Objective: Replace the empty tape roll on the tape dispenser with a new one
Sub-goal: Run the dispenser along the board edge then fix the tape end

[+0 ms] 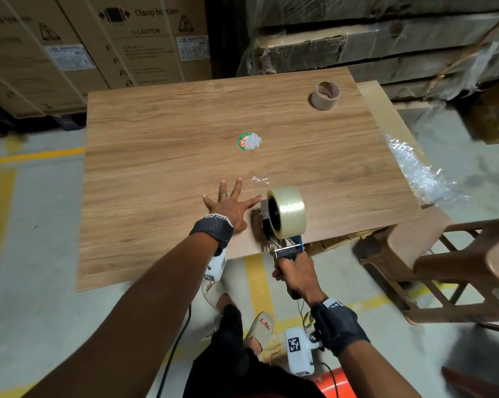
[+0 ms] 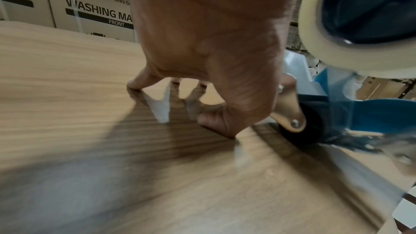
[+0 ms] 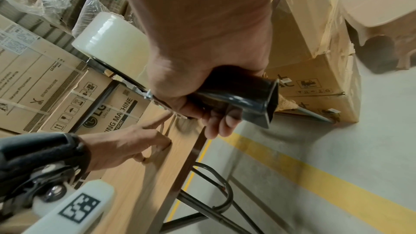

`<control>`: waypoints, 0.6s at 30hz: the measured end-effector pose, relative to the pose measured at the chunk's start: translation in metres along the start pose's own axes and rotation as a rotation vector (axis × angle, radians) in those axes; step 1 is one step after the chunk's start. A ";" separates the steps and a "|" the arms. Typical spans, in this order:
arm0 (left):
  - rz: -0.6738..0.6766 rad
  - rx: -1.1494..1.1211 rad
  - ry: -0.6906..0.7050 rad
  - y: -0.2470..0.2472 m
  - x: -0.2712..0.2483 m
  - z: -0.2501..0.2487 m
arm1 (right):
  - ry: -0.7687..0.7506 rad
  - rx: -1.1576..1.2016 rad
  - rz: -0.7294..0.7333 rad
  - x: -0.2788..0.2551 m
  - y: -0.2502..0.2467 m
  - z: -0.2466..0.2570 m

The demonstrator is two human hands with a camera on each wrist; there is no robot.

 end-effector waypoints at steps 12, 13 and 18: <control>-0.003 0.047 0.050 0.027 -0.019 -0.021 | 0.034 0.046 0.007 -0.016 -0.006 -0.007; -0.008 0.040 0.047 0.032 -0.021 -0.021 | 0.031 0.047 0.001 -0.017 -0.005 -0.008; -0.035 0.080 0.026 0.033 -0.022 -0.021 | 0.030 0.023 -0.017 -0.018 -0.003 -0.008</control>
Point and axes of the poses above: each hand's wrist, its own x-axis towards the middle knuckle, its own y-axis out of the palm, z = x × y, the point moved 2 cm from there along x, towards the middle knuckle, and after that the axes turned 3 degrees about -y, right-handed, at the moved point
